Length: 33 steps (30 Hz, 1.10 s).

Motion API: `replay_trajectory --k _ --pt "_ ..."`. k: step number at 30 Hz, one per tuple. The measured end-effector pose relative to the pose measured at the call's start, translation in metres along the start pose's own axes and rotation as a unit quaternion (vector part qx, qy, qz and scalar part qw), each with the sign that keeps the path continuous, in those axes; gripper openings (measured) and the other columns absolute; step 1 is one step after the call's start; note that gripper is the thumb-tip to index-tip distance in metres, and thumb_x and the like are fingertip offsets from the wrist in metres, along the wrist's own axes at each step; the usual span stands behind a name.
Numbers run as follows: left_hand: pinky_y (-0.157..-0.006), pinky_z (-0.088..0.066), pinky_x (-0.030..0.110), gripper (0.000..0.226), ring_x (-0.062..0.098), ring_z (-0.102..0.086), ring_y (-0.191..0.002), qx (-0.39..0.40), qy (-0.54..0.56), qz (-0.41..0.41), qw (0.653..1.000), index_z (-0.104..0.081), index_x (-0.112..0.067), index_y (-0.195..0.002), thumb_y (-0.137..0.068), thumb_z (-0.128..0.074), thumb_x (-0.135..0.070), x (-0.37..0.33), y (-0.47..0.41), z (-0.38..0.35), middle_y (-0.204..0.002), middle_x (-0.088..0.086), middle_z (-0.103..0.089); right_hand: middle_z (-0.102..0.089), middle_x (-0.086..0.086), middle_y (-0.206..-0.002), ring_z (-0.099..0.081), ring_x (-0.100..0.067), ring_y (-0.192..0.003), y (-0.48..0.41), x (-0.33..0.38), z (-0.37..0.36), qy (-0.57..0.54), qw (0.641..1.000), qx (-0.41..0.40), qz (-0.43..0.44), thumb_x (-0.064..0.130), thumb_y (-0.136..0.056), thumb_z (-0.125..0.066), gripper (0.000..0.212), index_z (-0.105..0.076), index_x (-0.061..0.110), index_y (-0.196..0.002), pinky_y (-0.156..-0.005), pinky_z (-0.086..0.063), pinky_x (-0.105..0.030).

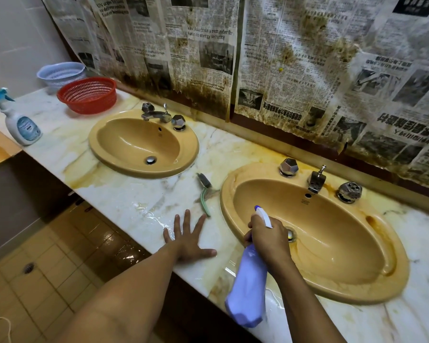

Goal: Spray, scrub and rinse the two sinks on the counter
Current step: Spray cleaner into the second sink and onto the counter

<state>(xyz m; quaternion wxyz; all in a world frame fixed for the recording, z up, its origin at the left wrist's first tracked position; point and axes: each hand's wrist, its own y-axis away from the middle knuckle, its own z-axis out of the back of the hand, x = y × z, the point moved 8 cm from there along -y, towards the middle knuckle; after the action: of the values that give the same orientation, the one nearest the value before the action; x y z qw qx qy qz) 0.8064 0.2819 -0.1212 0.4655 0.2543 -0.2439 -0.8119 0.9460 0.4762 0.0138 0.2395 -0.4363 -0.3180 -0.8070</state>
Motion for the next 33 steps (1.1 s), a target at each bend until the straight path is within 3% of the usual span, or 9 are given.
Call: replay_trajectory --k 2,6,11,15,18,20,23,26,33 --pt "-0.115 0.010 0.072 0.123 0.034 0.043 -0.146 -0.002 0.000 0.001 1.000 0.032 -0.050 -0.152 -0.072 -0.052 -0.094 -0.001 -0.001 -0.001 -0.152 -0.001 0.055 -0.072 -0.008 -0.066 -0.066 -0.029 -0.077 0.002 -0.001 0.001 -0.006 1.000 0.008 0.009 0.029 -0.099 -0.047 0.036 -0.064 0.001 -0.084 -0.081 -0.055 -0.042" --pt "-0.115 0.010 0.072 0.123 0.034 0.043 -0.146 -0.003 0.004 -0.001 1.000 0.032 -0.050 -0.152 -0.073 -0.053 -0.093 -0.001 -0.001 -0.001 -0.152 -0.001 0.055 -0.072 -0.002 -0.085 -0.064 -0.030 -0.091 0.006 0.000 -0.005 -0.012 0.999 0.031 0.023 0.036 -0.101 -0.049 0.026 -0.067 0.024 -0.086 -0.093 -0.052 -0.045" --pt "-0.116 0.010 0.072 0.122 0.034 0.043 -0.146 -0.011 0.005 -0.003 1.000 0.032 -0.050 -0.152 -0.074 -0.052 -0.093 0.000 0.000 -0.001 -0.152 -0.001 0.055 -0.071 -0.007 -0.078 -0.063 -0.035 -0.085 0.011 0.010 -0.001 0.000 0.999 0.016 0.041 0.035 -0.097 -0.047 0.038 -0.062 0.003 -0.082 -0.085 -0.053 -0.046" --pt "-0.117 0.009 0.072 0.123 0.033 0.043 -0.146 -0.017 0.009 -0.006 1.000 0.032 -0.050 -0.152 -0.073 -0.052 -0.093 0.000 -0.002 -0.001 -0.152 -0.002 0.055 -0.070 -0.014 -0.072 -0.066 -0.038 -0.080 0.010 0.012 -0.002 0.008 0.999 0.016 0.034 0.042 -0.082 -0.040 0.043 -0.059 0.003 -0.081 -0.079 -0.056 -0.047" --pt "-0.117 0.010 0.072 0.123 0.033 0.043 -0.146 -0.021 0.011 -0.009 1.000 0.031 -0.050 -0.152 -0.073 -0.053 -0.093 0.001 -0.002 -0.002 -0.152 -0.002 0.055 -0.070 -0.009 -0.067 -0.067 -0.036 -0.076 0.009 0.008 -0.001 0.004 1.000 0.012 0.022 0.038 -0.089 -0.044 0.036 -0.063 0.010 -0.076 -0.078 -0.057 -0.047" --pt "-0.117 0.010 0.071 0.123 0.033 0.043 -0.146 -0.027 0.014 -0.008 1.000 0.030 -0.050 -0.153 -0.072 -0.054 -0.092 0.001 -0.002 -0.002 -0.153 -0.002 0.054 -0.071 -0.008 -0.071 -0.066 -0.033 -0.081 0.009 0.007 0.000 0.010 0.999 0.016 0.028 0.032 -0.097 -0.045 0.034 -0.062 0.006 -0.083 -0.079 -0.054 -0.043" --pt "-0.116 0.011 0.071 0.123 0.032 0.043 -0.147 -0.036 0.021 -0.009 0.999 0.030 -0.052 -0.152 -0.072 -0.055 -0.092 0.001 -0.003 -0.002 -0.153 -0.003 0.054 -0.071 -0.006 -0.084 -0.062 -0.031 -0.088 0.012 0.007 0.002 0.004 0.999 0.021 0.029 0.040 -0.097 -0.048 0.039 -0.062 0.006 -0.085 -0.081 -0.050 -0.039" --pt "-0.116 0.011 0.071 0.121 0.031 0.041 -0.148 -0.048 0.026 -0.010 0.998 0.027 -0.054 -0.153 -0.073 -0.056 -0.090 0.000 -0.003 -0.002 -0.155 -0.003 0.052 -0.072 -0.008 -0.084 -0.063 -0.031 -0.086 0.015 0.012 0.003 0.010 0.999 0.018 0.034 0.040 -0.097 -0.048 0.041 -0.064 0.004 -0.083 -0.081 -0.052 -0.040" --pt "-0.121 0.005 0.065 0.095 0.028 0.027 -0.155 -0.062 0.060 -0.020 0.996 0.008 -0.055 -0.159 -0.092 -0.058 -0.069 0.006 -0.003 0.009 -0.166 -0.007 0.034 -0.071 -0.014 -0.074 -0.066 -0.036 -0.080 0.019 0.008 0.012 0.023 0.999 -0.003 0.044 0.041 -0.086 -0.041 0.045 -0.062 0.001 -0.084 -0.079 -0.056 -0.046"
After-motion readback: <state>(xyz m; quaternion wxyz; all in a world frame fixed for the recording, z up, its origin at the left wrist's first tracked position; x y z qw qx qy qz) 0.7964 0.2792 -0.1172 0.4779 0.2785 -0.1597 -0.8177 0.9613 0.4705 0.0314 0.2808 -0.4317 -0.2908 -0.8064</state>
